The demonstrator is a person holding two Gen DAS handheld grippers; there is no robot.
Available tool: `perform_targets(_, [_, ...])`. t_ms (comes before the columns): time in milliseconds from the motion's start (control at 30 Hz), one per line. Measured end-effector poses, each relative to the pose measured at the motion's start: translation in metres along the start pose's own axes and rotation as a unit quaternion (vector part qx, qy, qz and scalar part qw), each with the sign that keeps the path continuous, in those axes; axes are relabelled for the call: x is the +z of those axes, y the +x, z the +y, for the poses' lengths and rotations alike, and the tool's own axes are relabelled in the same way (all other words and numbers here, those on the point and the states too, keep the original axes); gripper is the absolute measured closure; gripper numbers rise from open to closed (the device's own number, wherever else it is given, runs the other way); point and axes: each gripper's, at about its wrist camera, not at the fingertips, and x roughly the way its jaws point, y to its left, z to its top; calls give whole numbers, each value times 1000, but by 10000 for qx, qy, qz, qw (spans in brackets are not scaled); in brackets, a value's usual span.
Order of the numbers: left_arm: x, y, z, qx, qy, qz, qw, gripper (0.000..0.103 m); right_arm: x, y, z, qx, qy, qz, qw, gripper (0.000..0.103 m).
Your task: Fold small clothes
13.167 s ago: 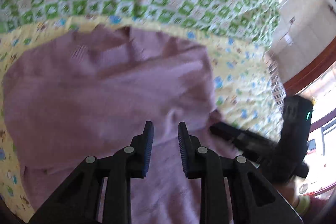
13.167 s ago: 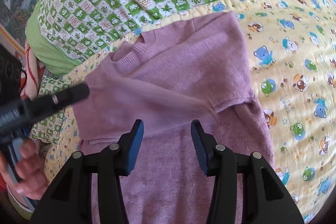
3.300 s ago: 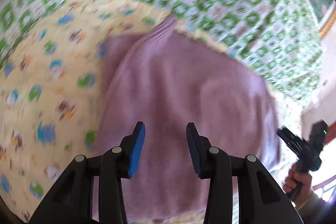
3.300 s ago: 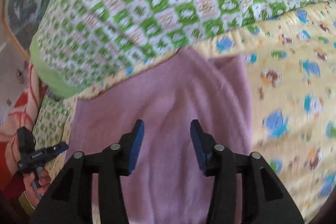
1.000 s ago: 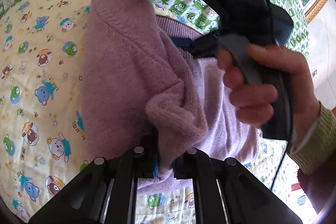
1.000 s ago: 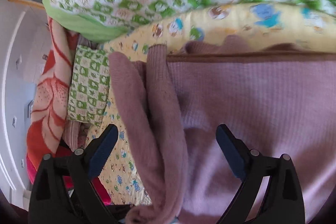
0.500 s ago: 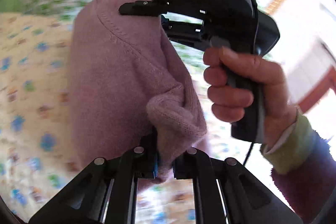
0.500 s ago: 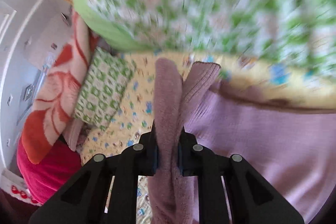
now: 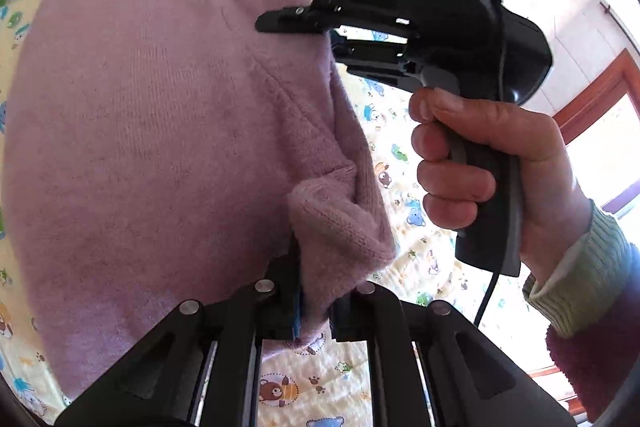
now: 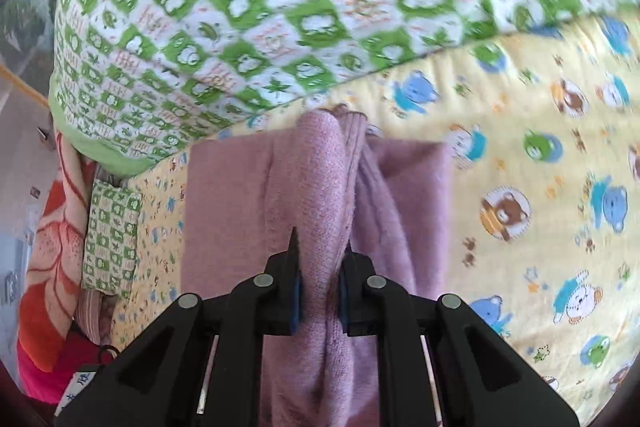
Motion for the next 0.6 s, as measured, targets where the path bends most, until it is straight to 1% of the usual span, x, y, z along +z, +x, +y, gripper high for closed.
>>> perform_targets(33, [10, 9, -5, 15, -11, 4, 10000, 95, 0, -1, 1, 34, -17, -31, 10000, 88])
perform_targets(67, [12, 11, -5, 26, -35, 13, 10000, 95, 2, -1, 2, 87, -48, -66, 9999, 88])
perform_targets(100, [12, 11, -4, 19, -59, 10, 10000, 95, 1, 0, 2, 96, -81, -73, 9999, 88])
perform_targets(133, [1, 12, -8, 17, -61, 8, 10000, 95, 2, 0, 1, 105, -113, -83, 9998, 88])
perform_targets(200, [3, 15, -8, 37, -76, 43, 10000, 95, 4, 3, 1, 140, -135, -89, 9998, 88])
perform_targets(367, [6, 34, -15, 90, -32, 162, 9998, 95, 0, 16, -5, -69, -147, -8, 9999, 88])
perform_targets(433, [4, 39, -13, 116, -49, 220, 9997, 93, -1, 21, -10, -188, -159, 83, 9997, 86])
perform_targets(467, [3, 41, -14, 133, -49, 244, 9996, 91, -2, 23, -12, -216, -152, 128, 9996, 83])
perform_targets(533, [2, 40, -14, 63, -39, 289, 9996, 81, -2, 21, -14, -239, -108, 122, 9996, 78])
perform_targets(600, [-2, 30, -14, -20, 32, 299, 9995, 76, -3, 12, -16, -283, 7, 45, 9996, 75])
